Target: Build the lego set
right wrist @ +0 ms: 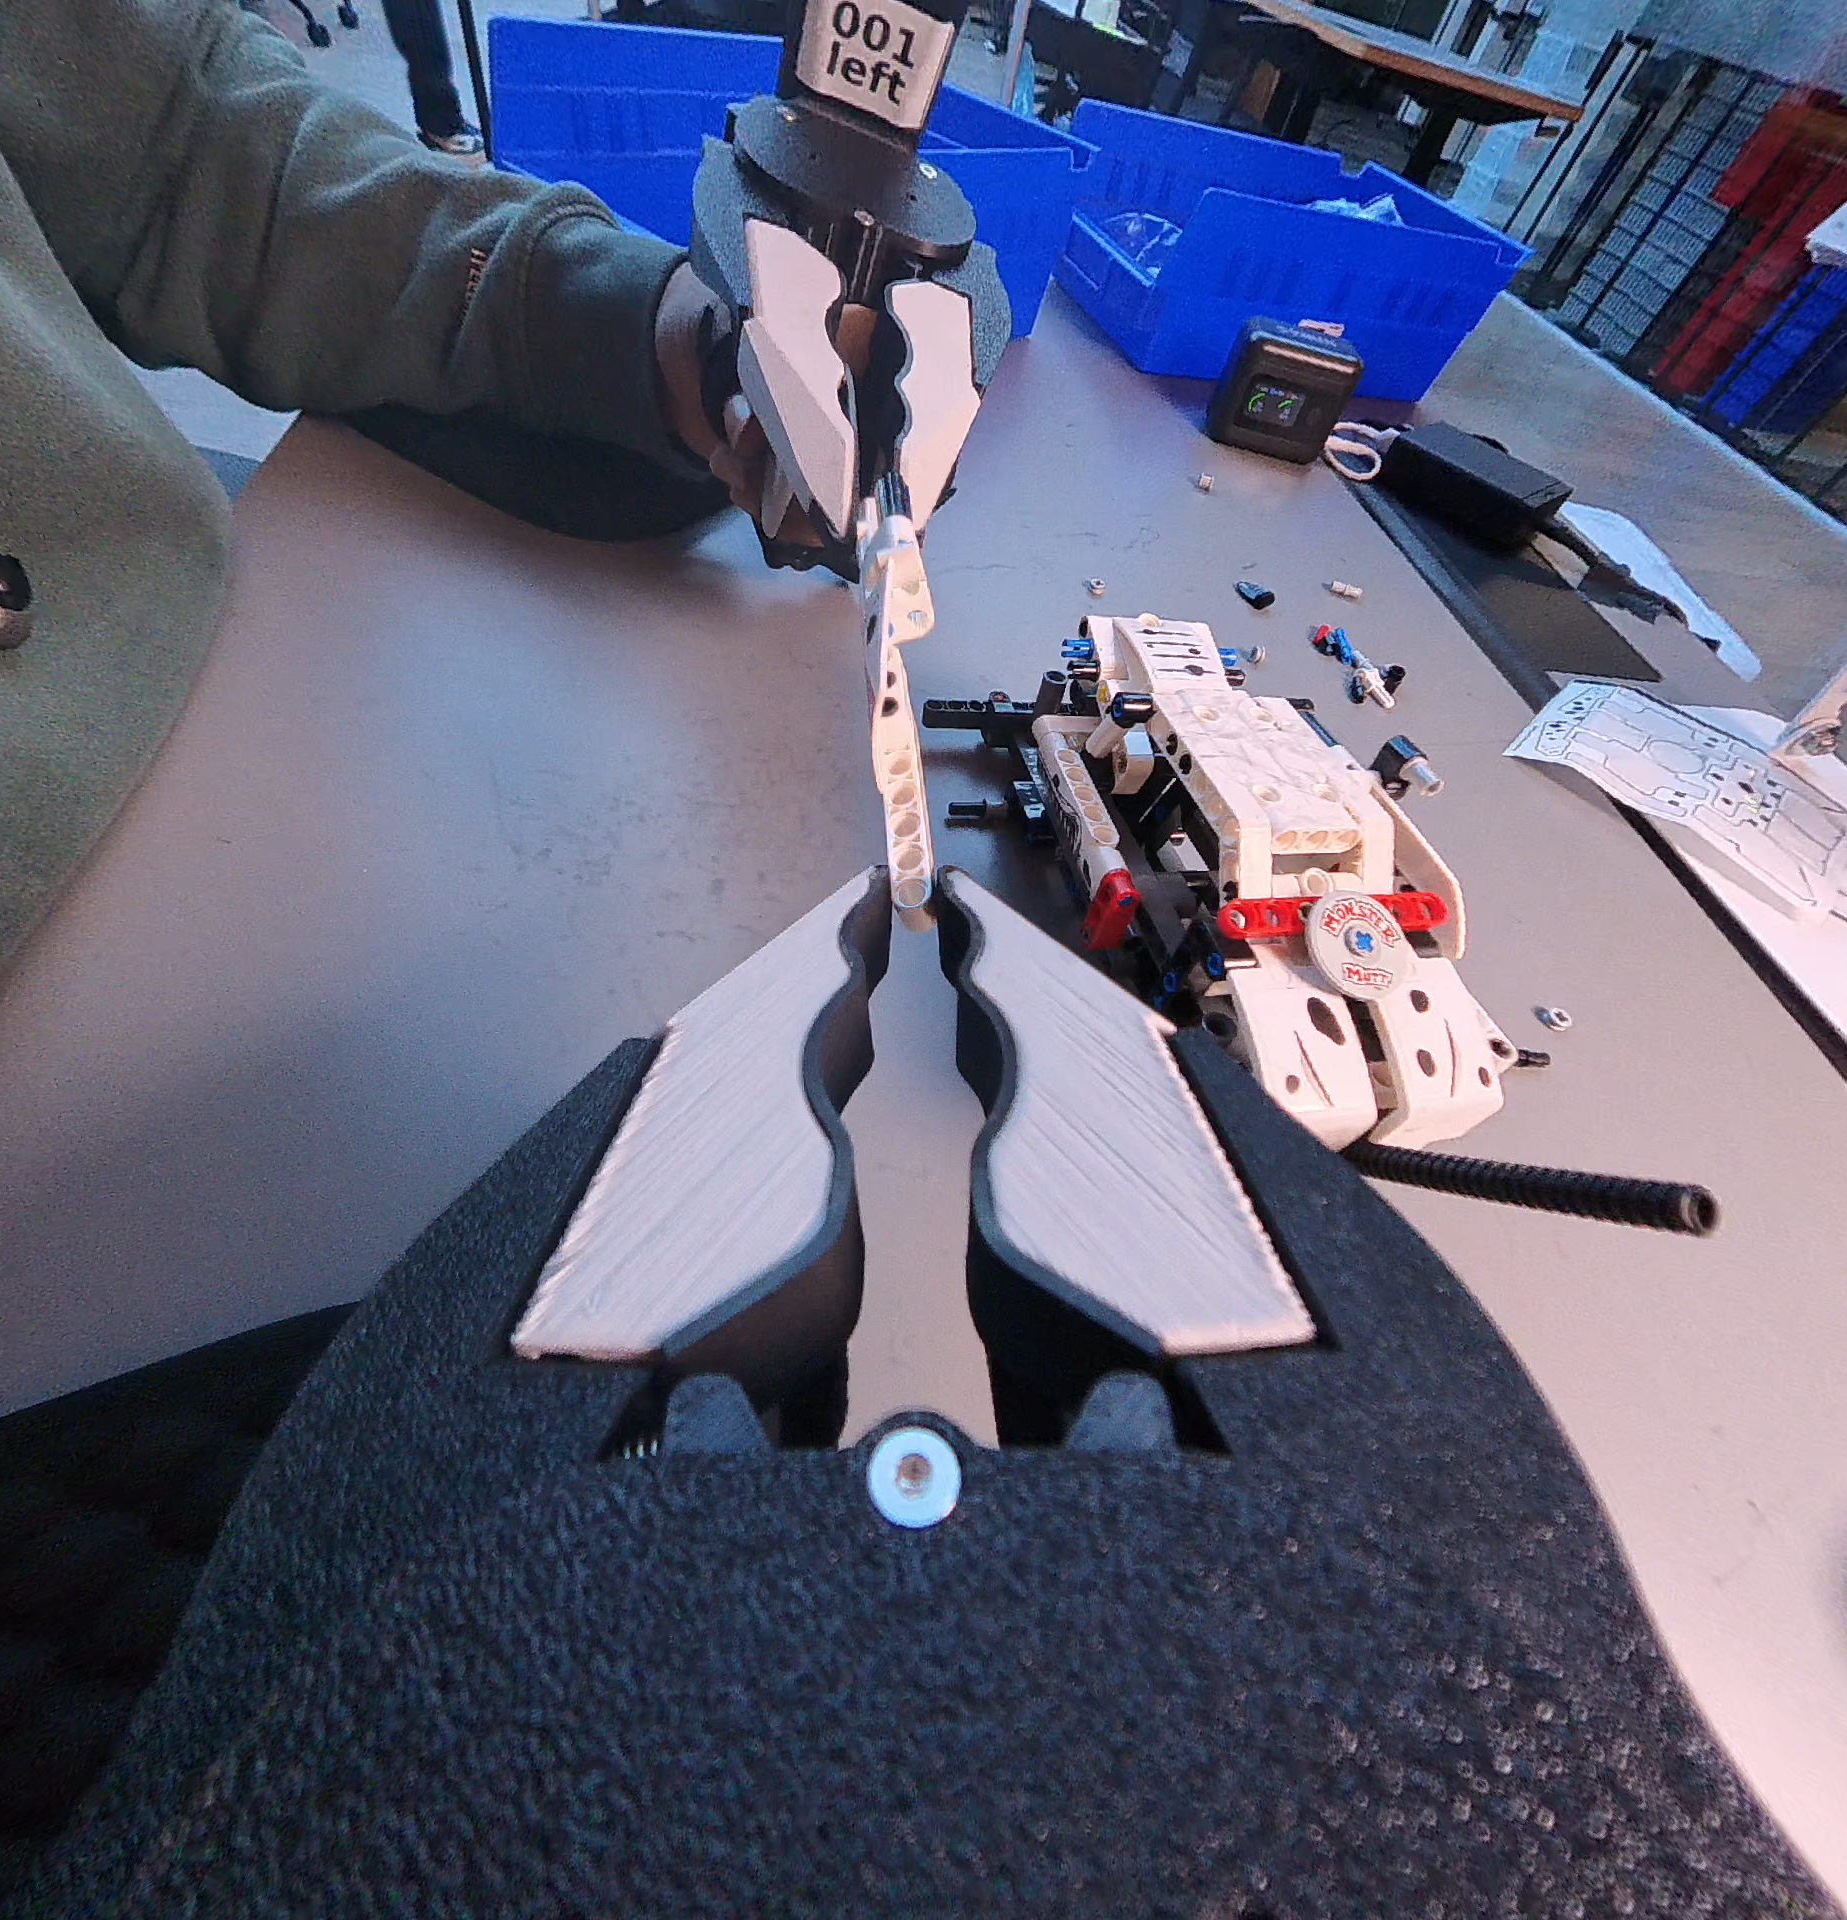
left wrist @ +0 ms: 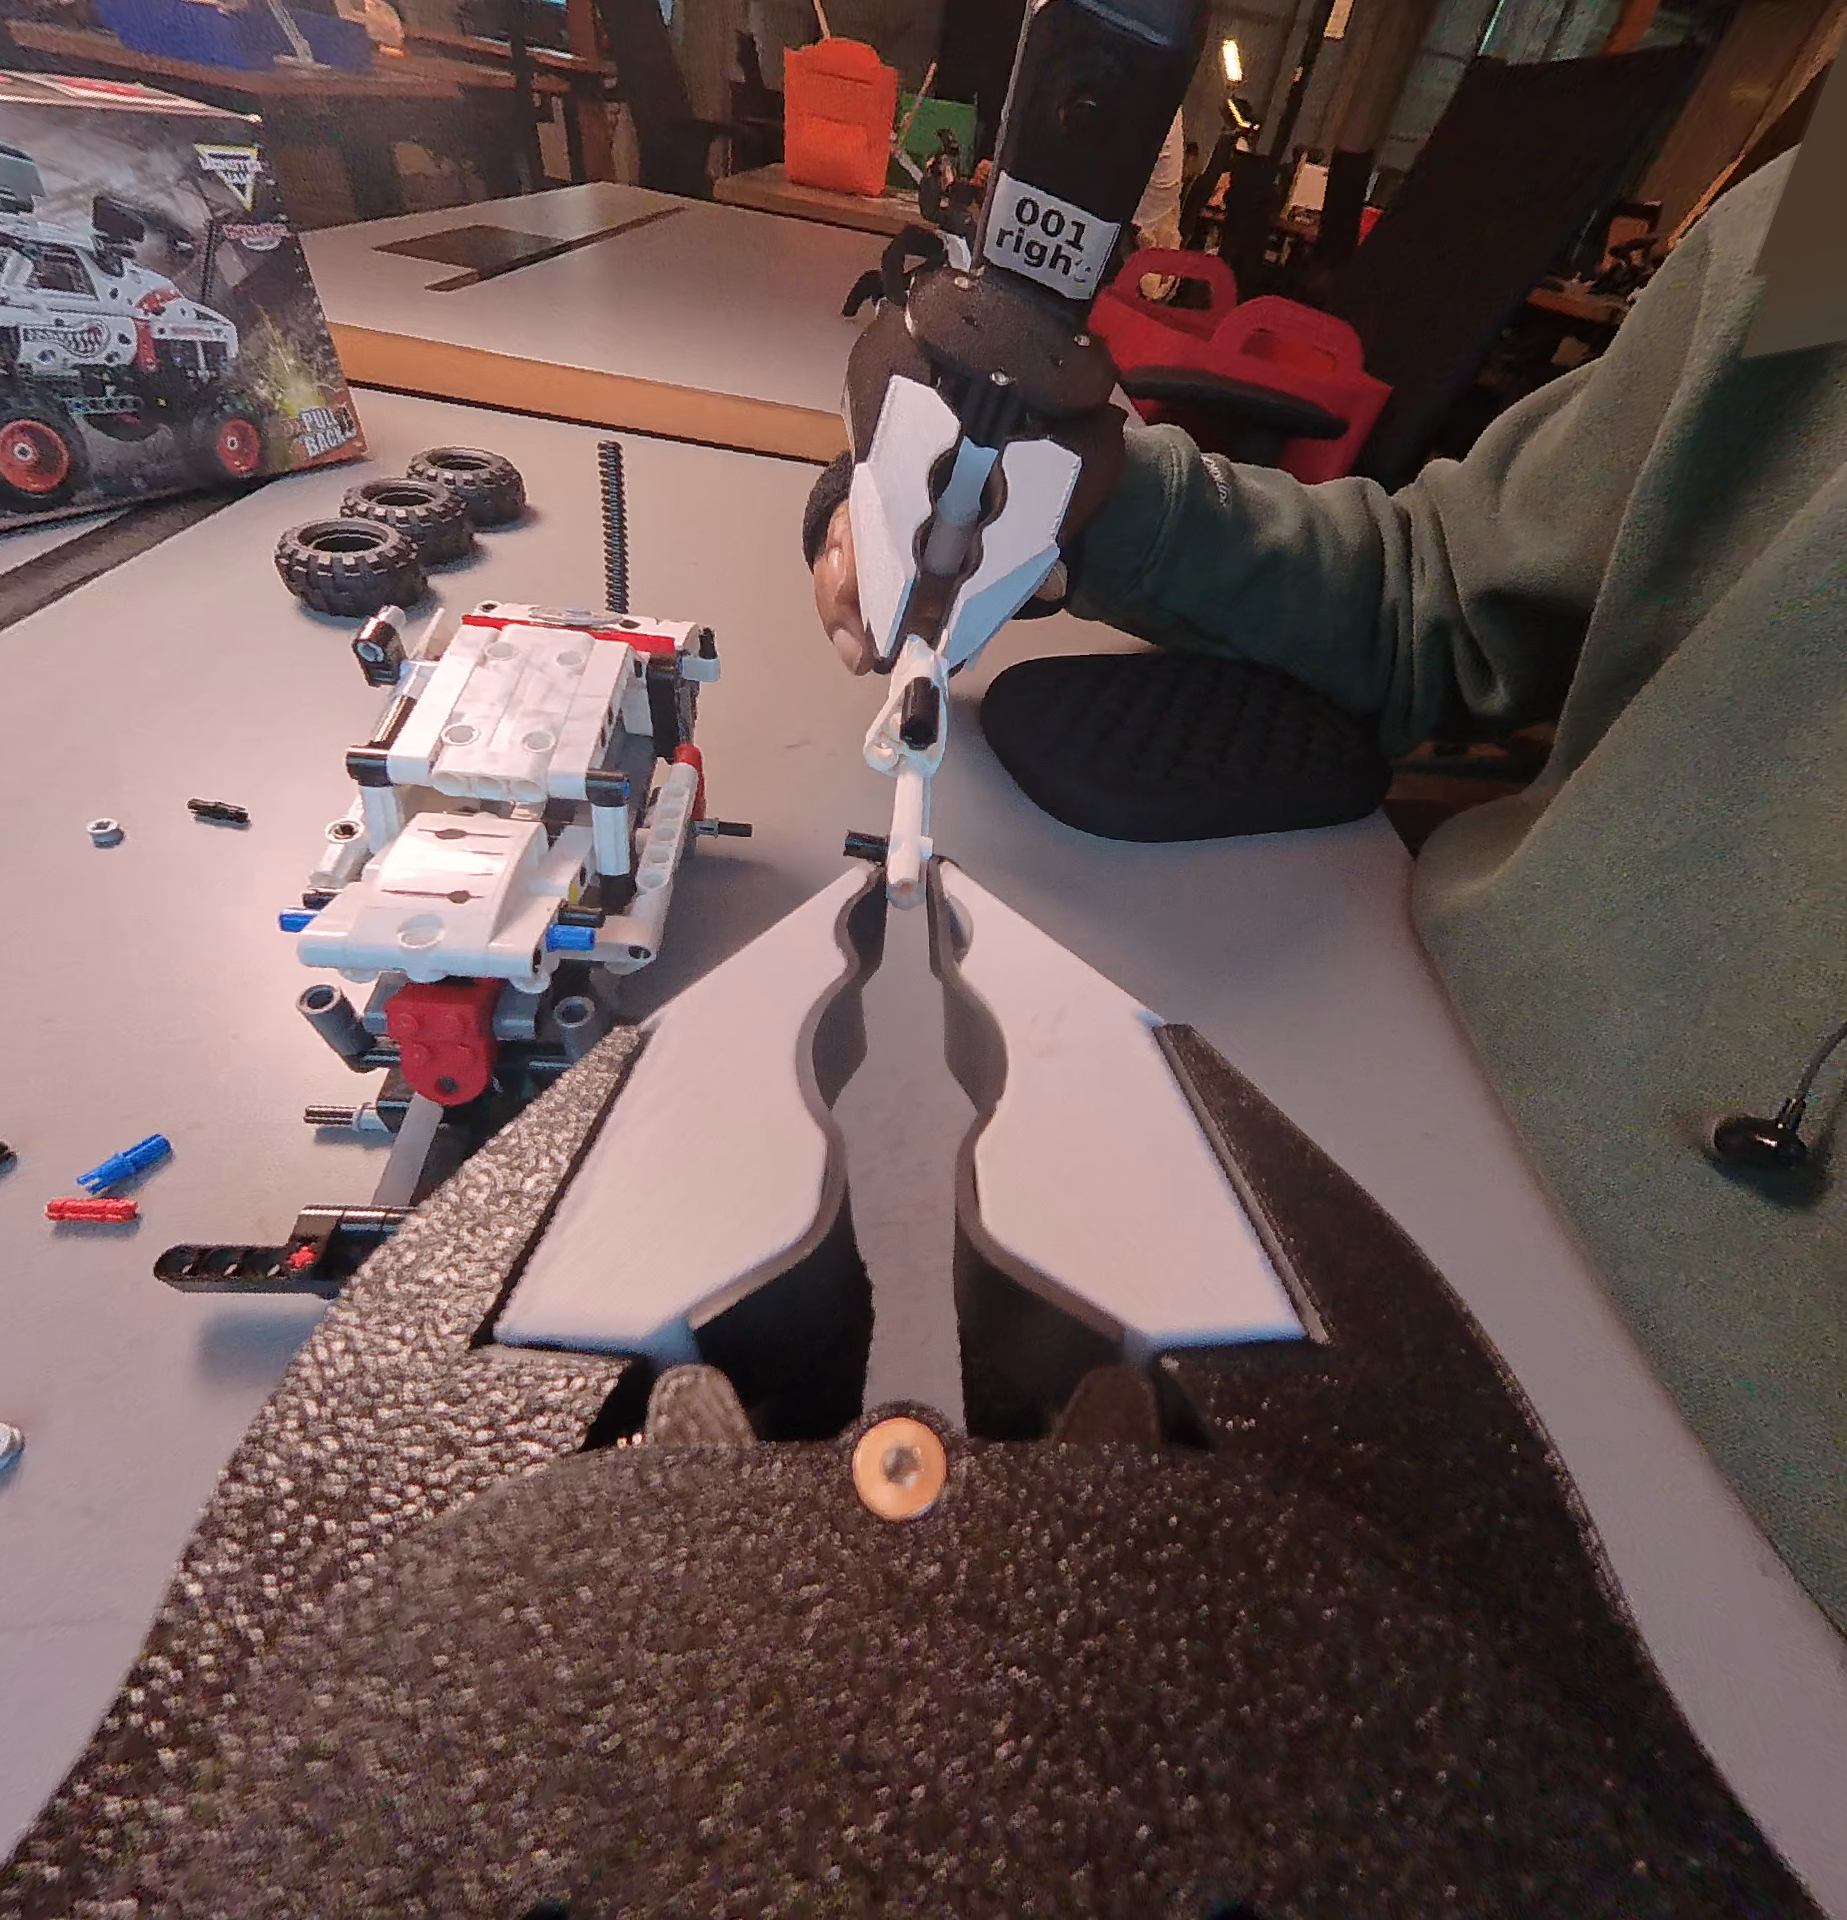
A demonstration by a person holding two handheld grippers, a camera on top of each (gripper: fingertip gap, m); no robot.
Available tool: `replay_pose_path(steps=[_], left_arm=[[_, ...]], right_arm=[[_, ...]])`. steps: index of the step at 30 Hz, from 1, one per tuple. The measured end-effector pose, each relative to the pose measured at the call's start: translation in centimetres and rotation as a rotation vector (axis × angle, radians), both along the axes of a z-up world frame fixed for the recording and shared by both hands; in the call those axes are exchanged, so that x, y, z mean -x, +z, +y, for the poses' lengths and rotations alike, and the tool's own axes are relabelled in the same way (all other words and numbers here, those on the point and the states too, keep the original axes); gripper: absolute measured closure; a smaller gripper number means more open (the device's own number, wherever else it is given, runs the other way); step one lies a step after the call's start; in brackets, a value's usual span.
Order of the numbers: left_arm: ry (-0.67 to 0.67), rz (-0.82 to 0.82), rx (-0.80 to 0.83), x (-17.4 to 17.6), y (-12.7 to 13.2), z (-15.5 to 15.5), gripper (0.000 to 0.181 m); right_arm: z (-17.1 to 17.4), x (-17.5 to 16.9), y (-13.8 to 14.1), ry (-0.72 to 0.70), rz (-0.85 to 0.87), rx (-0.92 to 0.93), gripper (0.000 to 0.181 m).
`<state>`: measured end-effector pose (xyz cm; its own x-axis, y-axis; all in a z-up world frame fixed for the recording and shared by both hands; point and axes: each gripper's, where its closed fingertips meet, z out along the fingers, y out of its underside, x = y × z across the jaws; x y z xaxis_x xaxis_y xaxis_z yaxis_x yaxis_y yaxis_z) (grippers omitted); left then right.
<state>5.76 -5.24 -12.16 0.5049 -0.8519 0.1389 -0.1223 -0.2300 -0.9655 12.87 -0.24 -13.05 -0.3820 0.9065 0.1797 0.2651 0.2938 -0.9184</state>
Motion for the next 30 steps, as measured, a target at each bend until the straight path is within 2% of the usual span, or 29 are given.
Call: replay_pose_path(steps=[8,11,14,17,20,24,30], left_arm=[[0.013,0.077,-0.079,-0.2,0.0,0.1,0.175],[0.056,0.098,-0.073,0.0,0.0,1.6,0.174],[0.111,0.198,-0.079,0.3,-0.4,3.6,0.173],[0.179,0.316,-0.115,1.1,-0.2,5.3,0.159],[0.209,0.333,-0.137,1.7,1.5,6.6,0.151],[0.124,0.413,-0.062,0.3,1.4,7.6,0.144],[-0.015,0.587,-0.087,-3.2,-0.6,9.0,0.162]], right_arm=[[0.2,-0.2,0.3,0.003,0.001,0.005,0.173],[1.1,-0.3,0.7,-0.001,-0.012,-0.019,0.174],[2.7,-0.5,1.3,0.006,-0.065,-0.054,0.174],[4.4,-0.7,1.6,0.011,-0.137,-0.083,0.174],[5.6,-0.7,1.0,0.028,-0.188,-0.087,0.174],[5.9,-0.4,0.3,0.053,-0.193,-0.077,0.174],[6.0,0.1,0.6,0.056,-0.134,-0.027,0.174]])
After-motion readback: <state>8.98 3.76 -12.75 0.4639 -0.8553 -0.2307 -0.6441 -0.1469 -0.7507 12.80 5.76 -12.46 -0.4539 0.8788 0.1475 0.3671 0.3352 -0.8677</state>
